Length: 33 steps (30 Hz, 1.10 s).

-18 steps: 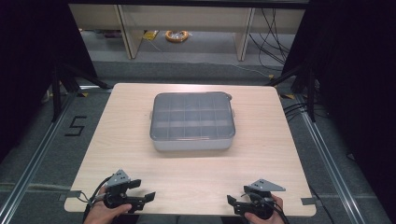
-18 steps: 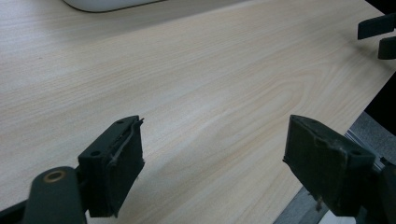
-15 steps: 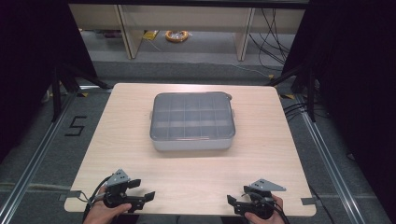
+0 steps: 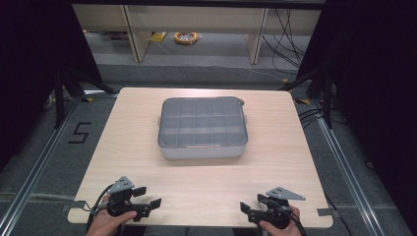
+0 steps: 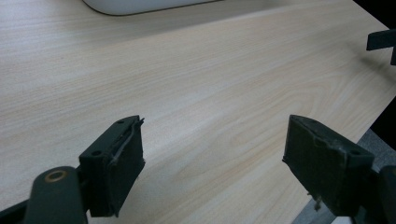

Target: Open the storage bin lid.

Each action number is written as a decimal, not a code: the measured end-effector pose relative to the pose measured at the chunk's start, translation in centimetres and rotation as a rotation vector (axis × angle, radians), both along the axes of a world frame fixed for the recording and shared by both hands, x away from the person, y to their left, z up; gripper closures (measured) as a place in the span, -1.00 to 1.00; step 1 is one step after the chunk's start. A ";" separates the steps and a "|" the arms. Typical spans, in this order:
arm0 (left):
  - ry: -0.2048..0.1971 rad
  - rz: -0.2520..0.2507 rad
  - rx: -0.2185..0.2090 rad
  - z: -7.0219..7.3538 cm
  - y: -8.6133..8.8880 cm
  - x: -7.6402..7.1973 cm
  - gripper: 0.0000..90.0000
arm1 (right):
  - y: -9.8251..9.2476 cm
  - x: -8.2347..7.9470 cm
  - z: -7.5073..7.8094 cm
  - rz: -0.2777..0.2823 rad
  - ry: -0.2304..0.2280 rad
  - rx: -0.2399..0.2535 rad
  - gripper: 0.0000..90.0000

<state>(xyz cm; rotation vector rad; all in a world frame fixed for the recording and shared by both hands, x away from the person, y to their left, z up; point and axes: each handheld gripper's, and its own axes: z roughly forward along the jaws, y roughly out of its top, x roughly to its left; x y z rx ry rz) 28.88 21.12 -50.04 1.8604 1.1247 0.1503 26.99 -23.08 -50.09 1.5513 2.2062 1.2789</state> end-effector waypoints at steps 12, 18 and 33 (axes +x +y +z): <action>0.008 0.011 -0.016 0.1 0.1 0.9 -0.57 | -0.5 0.9 0.4 -0.069 0.006 0.116 -0.51; 0.022 0.033 -0.048 0.2 0.3 1.8 -0.57 | -1.4 2.5 0.4 -0.082 -0.019 0.159 -0.49; 0.030 0.073 -0.089 1.0 1.0 4.7 -0.57 | -1.7 7.8 2.6 -0.094 -0.054 0.181 -0.45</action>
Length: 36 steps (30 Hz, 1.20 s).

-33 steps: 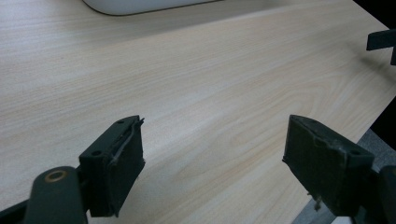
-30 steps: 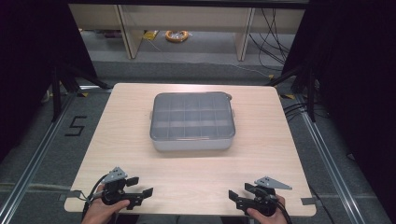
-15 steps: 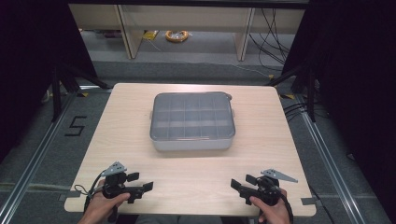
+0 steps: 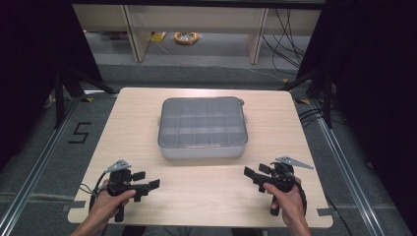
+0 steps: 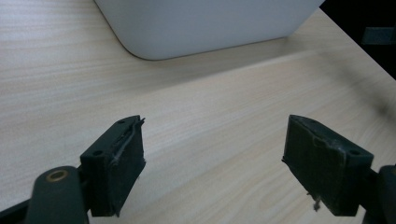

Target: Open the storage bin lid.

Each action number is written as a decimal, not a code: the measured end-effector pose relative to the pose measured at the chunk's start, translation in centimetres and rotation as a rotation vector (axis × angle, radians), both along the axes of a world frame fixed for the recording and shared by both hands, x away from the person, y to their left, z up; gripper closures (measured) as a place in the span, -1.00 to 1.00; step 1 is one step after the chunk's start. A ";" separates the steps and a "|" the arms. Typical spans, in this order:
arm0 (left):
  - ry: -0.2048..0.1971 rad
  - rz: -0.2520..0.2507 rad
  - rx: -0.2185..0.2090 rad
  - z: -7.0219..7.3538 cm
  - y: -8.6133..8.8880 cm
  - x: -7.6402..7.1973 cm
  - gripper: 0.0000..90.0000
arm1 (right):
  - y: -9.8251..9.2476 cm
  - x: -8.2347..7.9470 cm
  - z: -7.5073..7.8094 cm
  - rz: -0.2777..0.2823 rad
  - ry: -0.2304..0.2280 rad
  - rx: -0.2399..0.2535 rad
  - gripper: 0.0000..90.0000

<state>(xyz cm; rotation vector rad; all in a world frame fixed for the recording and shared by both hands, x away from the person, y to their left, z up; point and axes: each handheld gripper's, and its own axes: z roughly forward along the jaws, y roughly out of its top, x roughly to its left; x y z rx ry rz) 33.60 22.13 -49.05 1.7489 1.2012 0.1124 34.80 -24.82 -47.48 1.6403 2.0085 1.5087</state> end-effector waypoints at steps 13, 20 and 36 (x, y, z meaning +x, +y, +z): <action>-0.020 0.004 -0.016 1.3 -0.1 2.8 -0.56 | -0.7 4.3 1.8 -0.040 -0.022 0.021 -0.37; -0.017 0.042 -0.049 2.2 0.5 5.3 -0.55 | -1.0 6.1 2.1 -0.070 -0.030 0.014 -0.36; 0.036 0.128 -0.094 3.2 0.1 12.4 -0.46 | -0.5 11.2 2.5 -0.085 0.001 0.048 -0.28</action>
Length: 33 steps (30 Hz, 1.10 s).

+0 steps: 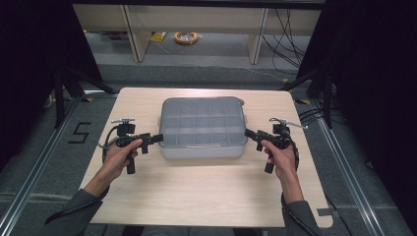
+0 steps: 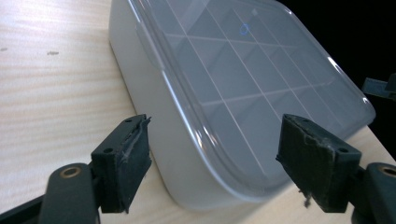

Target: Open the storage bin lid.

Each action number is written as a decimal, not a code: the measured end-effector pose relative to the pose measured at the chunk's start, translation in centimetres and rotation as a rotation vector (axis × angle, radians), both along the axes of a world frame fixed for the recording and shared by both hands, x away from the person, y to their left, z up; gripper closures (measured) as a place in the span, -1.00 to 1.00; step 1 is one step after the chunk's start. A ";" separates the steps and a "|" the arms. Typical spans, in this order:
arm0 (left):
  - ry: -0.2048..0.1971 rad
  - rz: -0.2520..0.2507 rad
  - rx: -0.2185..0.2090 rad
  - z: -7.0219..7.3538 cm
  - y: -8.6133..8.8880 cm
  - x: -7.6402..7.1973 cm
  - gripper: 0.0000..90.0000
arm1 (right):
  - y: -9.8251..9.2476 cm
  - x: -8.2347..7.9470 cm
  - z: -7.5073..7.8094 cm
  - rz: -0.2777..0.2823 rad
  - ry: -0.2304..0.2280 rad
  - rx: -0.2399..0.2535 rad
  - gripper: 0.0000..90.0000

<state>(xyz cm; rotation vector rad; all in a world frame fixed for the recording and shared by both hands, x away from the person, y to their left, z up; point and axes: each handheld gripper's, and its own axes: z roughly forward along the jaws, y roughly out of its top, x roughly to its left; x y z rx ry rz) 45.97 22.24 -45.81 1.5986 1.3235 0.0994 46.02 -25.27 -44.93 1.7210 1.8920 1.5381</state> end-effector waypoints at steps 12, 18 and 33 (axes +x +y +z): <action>0.037 0.033 0.020 0.5 -0.4 3.7 -0.45 | 0.4 2.9 -0.2 -0.028 0.038 0.015 -0.26; 0.055 0.054 0.026 0.8 -0.5 5.4 -0.45 | 1.1 4.1 -0.1 -0.048 0.100 0.052 -0.25; 0.116 0.062 0.007 -0.7 -1.5 7.3 -0.31 | 1.9 6.2 -1.1 -0.059 0.164 0.072 -0.17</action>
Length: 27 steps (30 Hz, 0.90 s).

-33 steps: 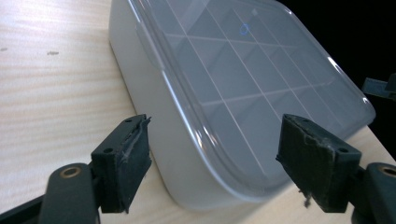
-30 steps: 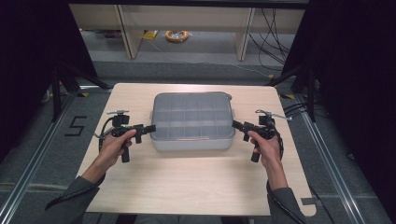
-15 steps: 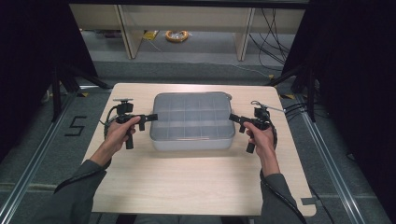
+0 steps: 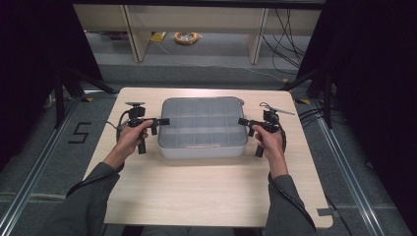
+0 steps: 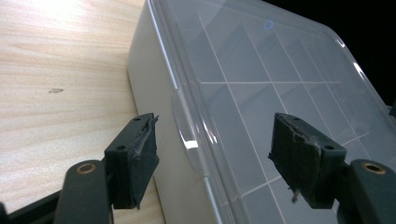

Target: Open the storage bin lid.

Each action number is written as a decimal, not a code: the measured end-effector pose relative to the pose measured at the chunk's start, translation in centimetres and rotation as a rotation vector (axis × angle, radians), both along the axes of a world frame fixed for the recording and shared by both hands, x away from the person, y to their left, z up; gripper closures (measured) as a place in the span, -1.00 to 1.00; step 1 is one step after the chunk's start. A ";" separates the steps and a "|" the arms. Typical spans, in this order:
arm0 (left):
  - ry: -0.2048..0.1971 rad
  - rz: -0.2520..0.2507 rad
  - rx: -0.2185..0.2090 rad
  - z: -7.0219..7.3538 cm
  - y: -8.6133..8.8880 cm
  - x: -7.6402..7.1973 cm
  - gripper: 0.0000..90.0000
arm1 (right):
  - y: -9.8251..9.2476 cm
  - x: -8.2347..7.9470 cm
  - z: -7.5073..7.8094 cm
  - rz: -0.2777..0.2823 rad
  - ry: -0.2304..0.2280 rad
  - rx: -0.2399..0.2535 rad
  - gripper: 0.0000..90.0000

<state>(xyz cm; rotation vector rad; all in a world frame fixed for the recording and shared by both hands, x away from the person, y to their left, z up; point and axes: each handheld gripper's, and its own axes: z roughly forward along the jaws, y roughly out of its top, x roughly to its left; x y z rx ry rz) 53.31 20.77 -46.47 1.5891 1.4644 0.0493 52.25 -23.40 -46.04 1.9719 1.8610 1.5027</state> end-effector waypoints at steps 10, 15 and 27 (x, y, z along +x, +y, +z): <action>-0.015 0.018 0.006 0.0 -0.6 0.1 -0.06 | 1.1 0.1 0.4 0.016 -0.003 0.009 0.05; -0.014 0.045 0.003 0.2 -0.6 -0.2 0.05 | 1.1 -0.1 0.5 -0.009 -0.040 -0.021 0.12; -0.033 0.072 -0.034 1.0 0.0 -1.0 0.22 | 1.3 -1.3 0.6 -0.073 -0.060 -0.002 0.28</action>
